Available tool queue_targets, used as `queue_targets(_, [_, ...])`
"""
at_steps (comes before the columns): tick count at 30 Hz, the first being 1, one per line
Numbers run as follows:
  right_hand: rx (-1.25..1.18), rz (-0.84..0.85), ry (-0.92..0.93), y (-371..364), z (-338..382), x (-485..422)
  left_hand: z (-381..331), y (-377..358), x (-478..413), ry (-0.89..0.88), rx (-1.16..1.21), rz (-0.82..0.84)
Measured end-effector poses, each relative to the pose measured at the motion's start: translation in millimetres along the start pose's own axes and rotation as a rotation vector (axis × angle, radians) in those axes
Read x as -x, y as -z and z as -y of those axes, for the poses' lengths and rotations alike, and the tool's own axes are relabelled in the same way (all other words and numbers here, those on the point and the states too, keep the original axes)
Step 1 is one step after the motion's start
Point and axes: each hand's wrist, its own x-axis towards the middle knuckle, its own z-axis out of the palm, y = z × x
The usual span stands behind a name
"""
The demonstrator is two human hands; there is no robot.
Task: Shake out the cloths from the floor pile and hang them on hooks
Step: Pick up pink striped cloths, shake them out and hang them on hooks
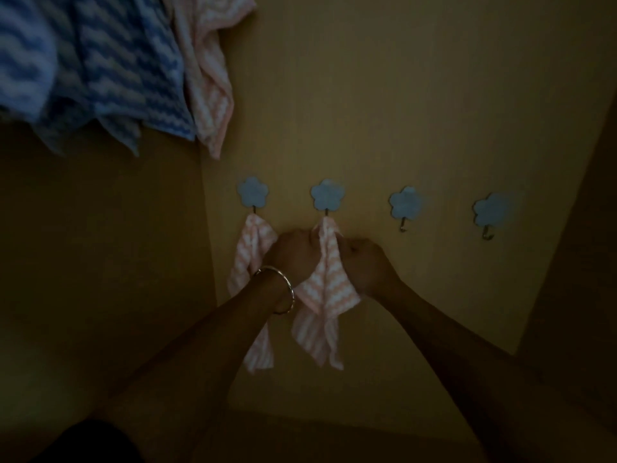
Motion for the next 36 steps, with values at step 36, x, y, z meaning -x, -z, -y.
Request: queue_targets(36, [0.398,0.600,0.098,-134.0,-140.8,330.2,64.8,-134.6,415.7,0.339,-0.266,0.364])
